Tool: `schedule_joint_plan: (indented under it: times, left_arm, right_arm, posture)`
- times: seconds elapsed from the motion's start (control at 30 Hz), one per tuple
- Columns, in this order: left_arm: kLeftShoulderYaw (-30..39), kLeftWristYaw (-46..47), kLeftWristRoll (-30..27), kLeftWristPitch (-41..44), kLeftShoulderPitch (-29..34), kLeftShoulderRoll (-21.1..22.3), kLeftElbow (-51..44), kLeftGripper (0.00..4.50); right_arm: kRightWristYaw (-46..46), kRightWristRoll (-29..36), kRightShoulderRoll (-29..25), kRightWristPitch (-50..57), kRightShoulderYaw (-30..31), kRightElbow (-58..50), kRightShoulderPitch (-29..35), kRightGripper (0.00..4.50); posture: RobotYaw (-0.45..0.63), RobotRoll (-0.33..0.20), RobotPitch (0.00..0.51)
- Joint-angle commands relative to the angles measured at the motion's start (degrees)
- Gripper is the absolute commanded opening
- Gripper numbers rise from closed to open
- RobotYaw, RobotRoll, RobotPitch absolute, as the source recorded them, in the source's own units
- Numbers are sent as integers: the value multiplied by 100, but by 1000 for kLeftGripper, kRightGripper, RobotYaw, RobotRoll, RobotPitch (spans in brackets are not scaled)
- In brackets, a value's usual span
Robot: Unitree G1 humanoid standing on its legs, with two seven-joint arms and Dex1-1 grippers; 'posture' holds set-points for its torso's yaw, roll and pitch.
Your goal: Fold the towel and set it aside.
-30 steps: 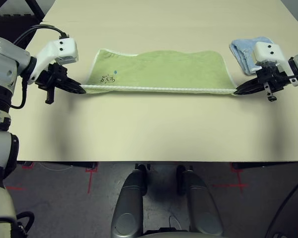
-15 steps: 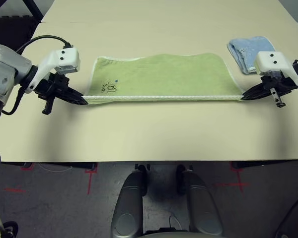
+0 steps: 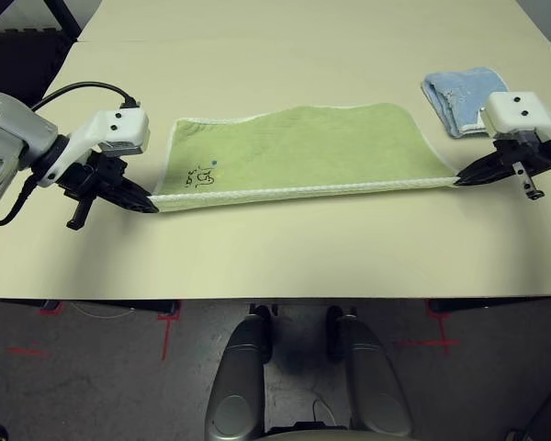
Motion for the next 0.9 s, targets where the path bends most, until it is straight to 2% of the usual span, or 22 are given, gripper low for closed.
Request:
schedule_joint_plan:
  times: [0.03,0.2,0.4,0.53,0.63,0.9]
  left_arm:
    - [176,-40,624,-307,-127,-202,842,25]
    - [718,20,1265,-814,-304,-790,1703,25]
    - [1093,-39,1711,-1048,-488,-1082,2159,25]
    - [1458,261,1970,-1246,-760,-1348,2564,25]
    - [1726,839,2143,-1398,-1017,-1584,2929,25]
    - [2236,1760,2449,-1619,-1142,-2038,3514,25]
  right_arm:
    - [26,384,-443,550,274,-406,162,0]
    - [26,678,-515,1056,196,-845,279,0]
    - [26,181,-311,920,-13,-481,264,0]
    - [22,-496,77,579,-458,166,102,0]
    - [-510,-1064,443,82,-790,771,-49,0]
    - [-1211,-1870,1080,-573,-1519,1717,-252,0]
  posture:
    - [31,0,268]
    - [28,0,268]
    - [29,0,268]
    - [30,0,268]
    - [33,0,270]
    - [40,0,274]
